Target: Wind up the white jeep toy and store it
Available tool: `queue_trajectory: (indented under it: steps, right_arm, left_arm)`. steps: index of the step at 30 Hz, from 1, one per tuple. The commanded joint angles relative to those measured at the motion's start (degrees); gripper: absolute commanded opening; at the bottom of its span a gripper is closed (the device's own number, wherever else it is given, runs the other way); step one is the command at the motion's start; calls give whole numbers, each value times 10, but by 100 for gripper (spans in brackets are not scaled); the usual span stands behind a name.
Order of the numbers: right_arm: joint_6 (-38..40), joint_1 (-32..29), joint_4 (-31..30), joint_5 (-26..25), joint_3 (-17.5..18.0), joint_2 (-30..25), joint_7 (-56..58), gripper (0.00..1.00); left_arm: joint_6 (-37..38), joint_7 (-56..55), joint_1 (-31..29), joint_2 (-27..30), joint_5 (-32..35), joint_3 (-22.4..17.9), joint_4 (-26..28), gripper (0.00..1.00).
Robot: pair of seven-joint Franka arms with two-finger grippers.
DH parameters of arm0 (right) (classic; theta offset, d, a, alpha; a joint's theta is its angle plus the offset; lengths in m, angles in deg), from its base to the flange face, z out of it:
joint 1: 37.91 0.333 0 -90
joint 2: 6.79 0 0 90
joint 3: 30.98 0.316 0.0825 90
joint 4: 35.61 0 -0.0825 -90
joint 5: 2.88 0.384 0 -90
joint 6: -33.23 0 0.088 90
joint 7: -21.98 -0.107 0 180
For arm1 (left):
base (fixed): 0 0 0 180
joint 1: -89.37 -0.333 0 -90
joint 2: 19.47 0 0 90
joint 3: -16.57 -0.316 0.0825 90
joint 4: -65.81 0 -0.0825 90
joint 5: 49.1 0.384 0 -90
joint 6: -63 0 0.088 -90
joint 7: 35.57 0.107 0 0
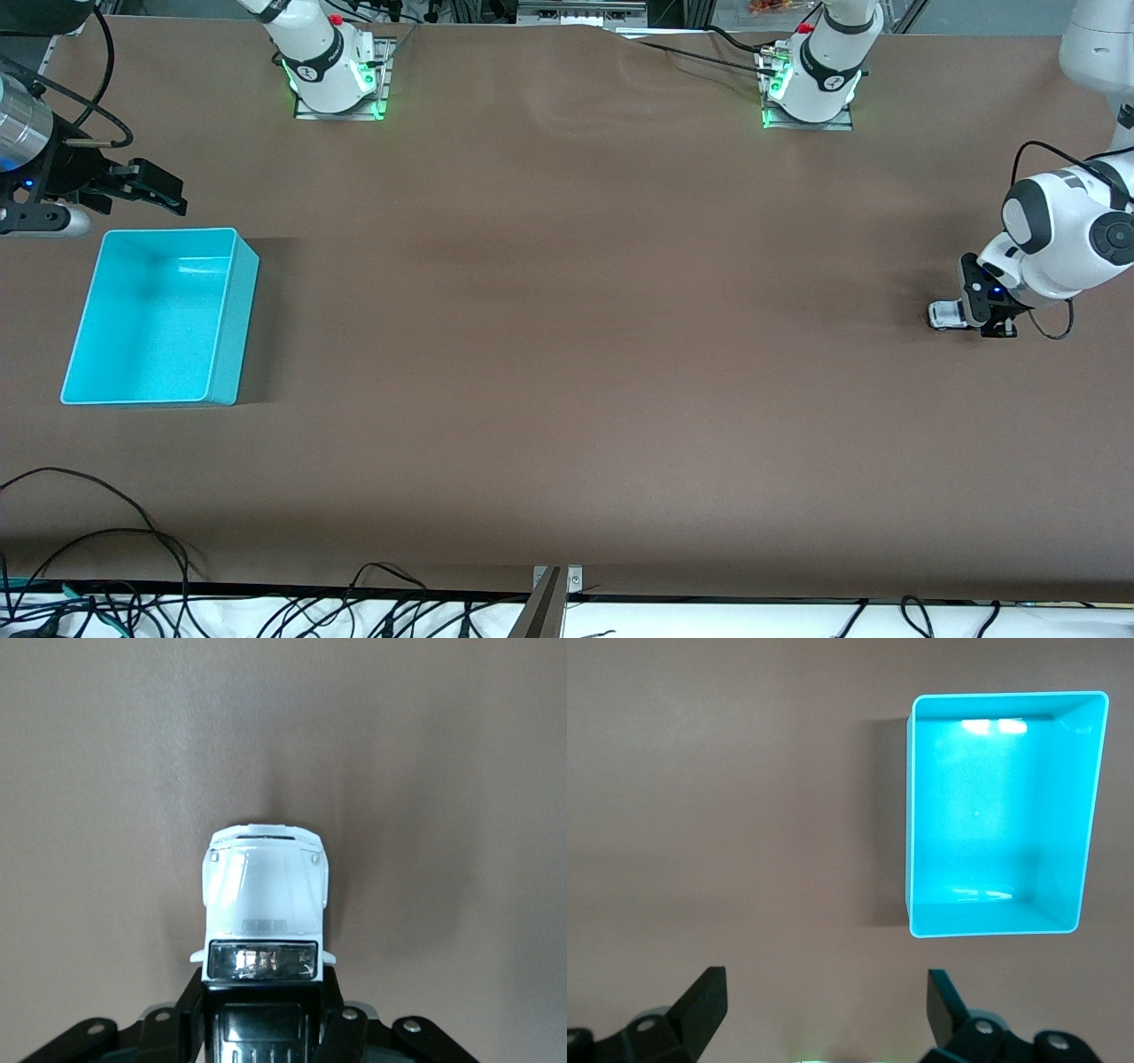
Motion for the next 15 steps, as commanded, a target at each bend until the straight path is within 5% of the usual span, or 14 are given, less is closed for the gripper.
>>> queue_trajectory:
  steps: [1,12,15]
  right_arm:
    - [8,-2,7,6,0,2,4,100]
    - [8,-3,7,6,0,2,4,100]
    - [8,-2,7,6,0,2,4,100]
  left_arm:
    - [0,31,-10,-30,11,-7,-18,19]
    - [0,35,-16,-35,10,-7,-22,19]
    - [0,35,-16,-33,10,-7,-22,29]
